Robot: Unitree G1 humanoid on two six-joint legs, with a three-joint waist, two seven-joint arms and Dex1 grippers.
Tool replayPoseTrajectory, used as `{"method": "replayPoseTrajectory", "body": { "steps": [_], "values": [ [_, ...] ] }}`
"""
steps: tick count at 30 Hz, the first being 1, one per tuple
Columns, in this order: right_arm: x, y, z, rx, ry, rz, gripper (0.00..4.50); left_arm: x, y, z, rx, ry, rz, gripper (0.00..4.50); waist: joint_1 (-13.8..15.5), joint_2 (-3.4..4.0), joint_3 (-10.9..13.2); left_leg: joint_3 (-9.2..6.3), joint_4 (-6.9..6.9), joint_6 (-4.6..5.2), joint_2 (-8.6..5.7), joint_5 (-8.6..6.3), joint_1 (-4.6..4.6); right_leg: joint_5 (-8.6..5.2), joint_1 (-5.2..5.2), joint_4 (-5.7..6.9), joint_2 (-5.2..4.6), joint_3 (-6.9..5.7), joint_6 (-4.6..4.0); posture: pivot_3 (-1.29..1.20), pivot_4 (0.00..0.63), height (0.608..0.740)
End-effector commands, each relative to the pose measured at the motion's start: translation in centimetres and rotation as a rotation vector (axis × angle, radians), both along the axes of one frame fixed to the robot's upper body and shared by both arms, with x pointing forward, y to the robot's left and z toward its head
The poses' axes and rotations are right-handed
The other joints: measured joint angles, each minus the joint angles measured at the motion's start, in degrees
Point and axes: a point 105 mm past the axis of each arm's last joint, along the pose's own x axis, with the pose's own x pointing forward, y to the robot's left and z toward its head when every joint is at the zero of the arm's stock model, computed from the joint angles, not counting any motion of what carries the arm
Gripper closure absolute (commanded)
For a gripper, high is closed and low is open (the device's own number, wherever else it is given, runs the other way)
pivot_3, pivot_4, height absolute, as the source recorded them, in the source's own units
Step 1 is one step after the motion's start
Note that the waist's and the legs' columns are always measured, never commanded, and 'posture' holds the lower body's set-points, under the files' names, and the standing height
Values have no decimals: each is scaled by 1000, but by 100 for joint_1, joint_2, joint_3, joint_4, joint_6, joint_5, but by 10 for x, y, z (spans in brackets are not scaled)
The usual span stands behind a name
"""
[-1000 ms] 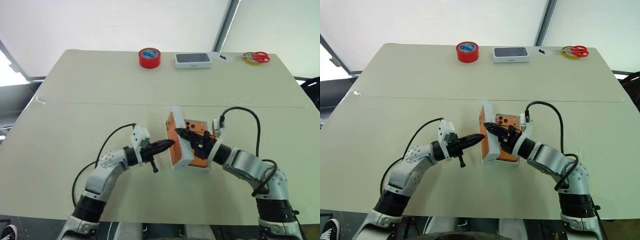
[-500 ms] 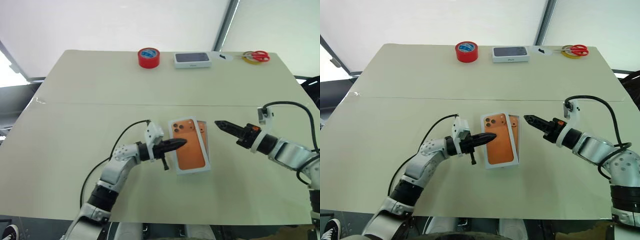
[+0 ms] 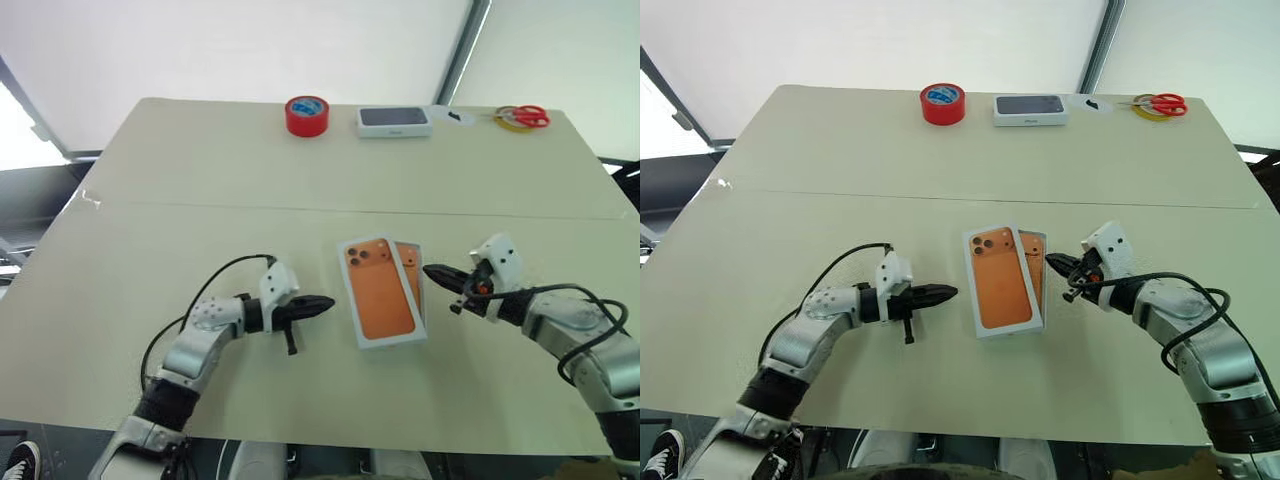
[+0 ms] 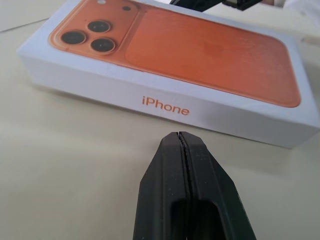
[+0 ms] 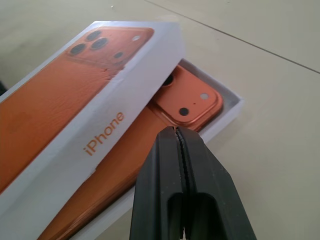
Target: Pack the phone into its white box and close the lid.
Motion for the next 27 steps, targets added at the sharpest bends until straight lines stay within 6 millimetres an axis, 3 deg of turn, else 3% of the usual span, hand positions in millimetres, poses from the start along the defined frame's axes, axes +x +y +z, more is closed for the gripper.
{"method": "replayPoseTrajectory", "body": {
  "steps": [1, 15, 27],
  "values": [
    [-4, 9, 10, -37, -56, 57, 4489, 5, -17, 5, -42, 5, -11, 4500, -6, 0, 0, 0, 1, 0, 0, 0, 0, 0, 0, 0, 0, 0, 0, 0, 150, 730],
    [4, -6, -2, -151, -64, -9, 4489, 22, -40, 23, -98, -42, 3, 4500, -18, -2, 1, 1, 3, -5, 1, 3, 0, 0, -3, 4, 5, -1, 1, 0, 150, 730],
    [22, -8, -7, -226, -73, -69, 4489, 27, -44, 28, -104, -47, 22, 4500, -21, -2, 1, 2, 4, -35, 1, 21, 0, 1, -4, 8, 9, -2, 2, 0, 150, 730]
  ]
}}
